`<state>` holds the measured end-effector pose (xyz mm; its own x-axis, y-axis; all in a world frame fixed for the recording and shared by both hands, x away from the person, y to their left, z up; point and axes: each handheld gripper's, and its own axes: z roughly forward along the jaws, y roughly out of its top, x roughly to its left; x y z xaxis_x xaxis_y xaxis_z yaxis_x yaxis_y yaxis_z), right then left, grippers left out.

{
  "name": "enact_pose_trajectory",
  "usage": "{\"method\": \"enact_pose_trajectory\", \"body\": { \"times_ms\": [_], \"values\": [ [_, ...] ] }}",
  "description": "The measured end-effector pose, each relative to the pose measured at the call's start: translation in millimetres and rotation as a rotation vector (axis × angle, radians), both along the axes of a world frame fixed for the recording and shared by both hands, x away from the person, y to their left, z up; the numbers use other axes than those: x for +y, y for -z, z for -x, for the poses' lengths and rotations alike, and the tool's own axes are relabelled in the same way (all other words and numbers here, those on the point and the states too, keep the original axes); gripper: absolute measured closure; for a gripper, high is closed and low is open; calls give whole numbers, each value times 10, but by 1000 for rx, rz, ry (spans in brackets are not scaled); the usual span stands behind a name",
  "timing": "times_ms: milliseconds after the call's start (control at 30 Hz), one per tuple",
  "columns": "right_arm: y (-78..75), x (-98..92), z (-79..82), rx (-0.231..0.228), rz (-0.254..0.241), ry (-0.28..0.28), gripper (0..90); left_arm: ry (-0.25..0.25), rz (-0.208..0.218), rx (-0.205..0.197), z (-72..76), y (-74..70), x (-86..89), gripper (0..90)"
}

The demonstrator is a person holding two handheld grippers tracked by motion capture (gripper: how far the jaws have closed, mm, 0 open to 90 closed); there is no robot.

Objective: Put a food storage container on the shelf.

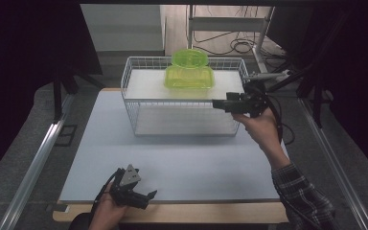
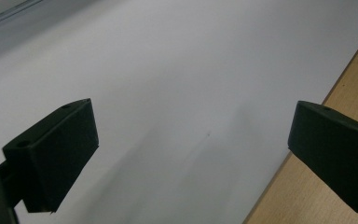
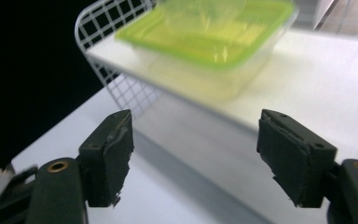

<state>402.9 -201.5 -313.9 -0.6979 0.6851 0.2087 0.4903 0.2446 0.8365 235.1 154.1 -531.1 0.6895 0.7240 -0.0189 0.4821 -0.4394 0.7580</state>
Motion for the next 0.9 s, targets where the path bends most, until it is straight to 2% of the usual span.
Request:
{"method": "enact_pose_trajectory", "body": {
  "times_ms": [300,533,700,800,900],
  "values": [
    [541,-81,221,25,27,-30,180,1,-5,3,3,0,3,15],
    [1054,-196,397,41,84,-32,107,0,-6,2,4,1,-1,15],
    [1361,-256,526,27,127,-38,76,1,-10,2,3,3,-3,15],
    [1520,-273,603,31,177,-47,68,5,-15,2,6,3,-4,15],
    [1630,-303,672,29,172,-45,67,6,-16,2,6,3,-4,15]
  ]
}}
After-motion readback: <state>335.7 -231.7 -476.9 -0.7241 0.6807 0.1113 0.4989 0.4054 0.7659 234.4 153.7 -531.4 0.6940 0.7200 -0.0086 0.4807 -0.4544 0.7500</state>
